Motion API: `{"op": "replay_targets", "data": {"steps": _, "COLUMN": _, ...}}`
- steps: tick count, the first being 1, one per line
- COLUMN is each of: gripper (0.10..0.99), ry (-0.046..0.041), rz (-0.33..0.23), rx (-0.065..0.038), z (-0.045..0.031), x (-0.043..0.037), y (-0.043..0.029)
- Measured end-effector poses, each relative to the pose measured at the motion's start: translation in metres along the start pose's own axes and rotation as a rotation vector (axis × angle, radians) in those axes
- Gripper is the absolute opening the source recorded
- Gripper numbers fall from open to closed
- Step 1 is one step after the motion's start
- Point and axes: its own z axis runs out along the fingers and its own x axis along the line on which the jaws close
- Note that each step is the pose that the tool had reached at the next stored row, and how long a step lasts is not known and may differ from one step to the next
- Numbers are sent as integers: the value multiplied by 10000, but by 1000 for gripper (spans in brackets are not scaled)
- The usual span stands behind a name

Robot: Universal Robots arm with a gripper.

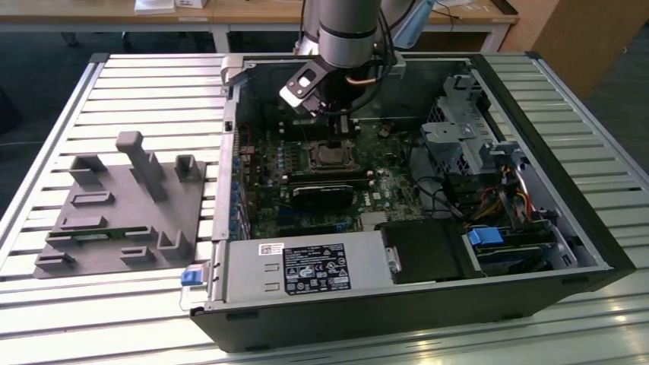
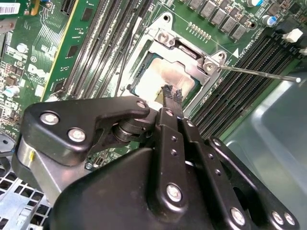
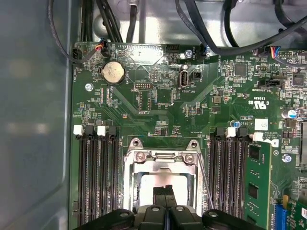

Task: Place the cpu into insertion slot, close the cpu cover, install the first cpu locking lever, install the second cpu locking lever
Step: 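Install the first cpu locking lever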

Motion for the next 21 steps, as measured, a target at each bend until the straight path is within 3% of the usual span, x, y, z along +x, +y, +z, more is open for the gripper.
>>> {"op": "replay_targets", "data": {"steps": 10, "gripper": 106, "ry": 0, "rz": 0, "rx": -6, "z": -91, "x": -1, "y": -1}}
{"op": "replay_targets", "data": {"steps": 21, "gripper": 106, "ry": 0, "rz": 0, "rx": -11, "z": -243, "x": -3, "y": -3}}
